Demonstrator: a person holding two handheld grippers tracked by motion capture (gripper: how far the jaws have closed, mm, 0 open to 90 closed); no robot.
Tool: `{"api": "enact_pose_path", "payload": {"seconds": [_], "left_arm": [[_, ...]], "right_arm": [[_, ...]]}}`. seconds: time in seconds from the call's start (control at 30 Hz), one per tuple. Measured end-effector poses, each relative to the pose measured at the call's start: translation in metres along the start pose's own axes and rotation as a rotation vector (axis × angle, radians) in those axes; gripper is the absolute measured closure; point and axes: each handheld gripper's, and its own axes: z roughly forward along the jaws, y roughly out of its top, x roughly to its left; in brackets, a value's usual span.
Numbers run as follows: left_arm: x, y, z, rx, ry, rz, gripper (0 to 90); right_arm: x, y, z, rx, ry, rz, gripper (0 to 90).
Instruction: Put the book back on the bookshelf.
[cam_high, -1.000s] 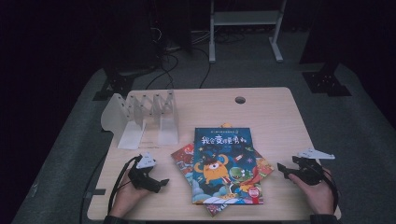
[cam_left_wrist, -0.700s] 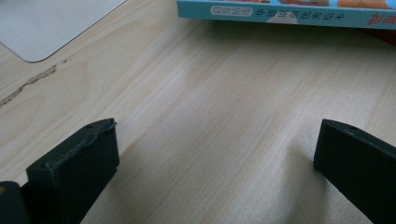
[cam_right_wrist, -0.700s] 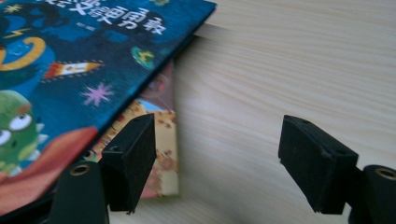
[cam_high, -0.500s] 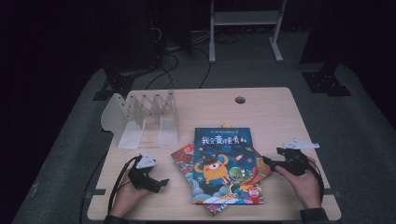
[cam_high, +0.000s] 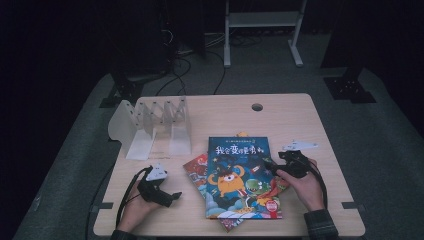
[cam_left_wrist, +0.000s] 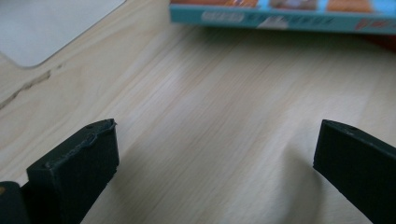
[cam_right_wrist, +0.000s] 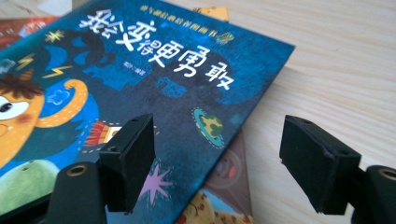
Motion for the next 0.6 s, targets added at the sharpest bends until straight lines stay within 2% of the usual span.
{"api": "enact_pose_path", "payload": {"seconds": [0.03,0.07,0.1,0.13,0.17,0.2,0.27,0.37,0.4,0.6], "left_arm": [[0.0,0.0,0.0,0.0,0.0,0.0,0.0],[-0.004,0.008,-0.006,-0.06,-0.021,0.001,0.0],[-0.004,0.008,-0.006,-0.06,-0.021,0.001,0.0],[-0.008,0.015,-0.011,-0.091,-0.05,0.006,0.0],[-0.01,0.019,-0.012,-0.098,-0.063,0.015,0.0],[-0.01,0.019,-0.012,-0.098,-0.063,0.015,0.0],[-0.018,0.031,-0.011,-0.094,-0.075,0.059,0.0],[-0.024,0.039,-0.008,-0.1,-0.094,0.08,0.0],[-0.029,0.047,-0.004,-0.092,-0.112,0.102,0.0],[-0.039,0.068,0.012,-0.064,-0.127,0.175,0.0]], "right_arm": [[0.0,0.0,0.0,0.0,0.0,0.0,25.2],[0.001,0.001,0.005,0.01,0.0,-0.006,25.1],[0.001,0.001,0.005,0.01,0.0,-0.006,25.1],[0.003,0.003,0.008,0.015,0.004,-0.012,25.0],[0.003,0.004,0.009,0.017,0.004,-0.014,25.0],[0.003,0.004,0.009,0.017,0.004,-0.014,25.0],[0.005,0.007,0.013,0.023,0.007,-0.021,25.0],[0.006,0.009,0.016,0.025,0.008,-0.025,24.7],[0.007,0.012,0.019,0.03,0.008,-0.028,24.3],[0.007,0.013,0.025,0.039,0.011,-0.03,23.6]]}}
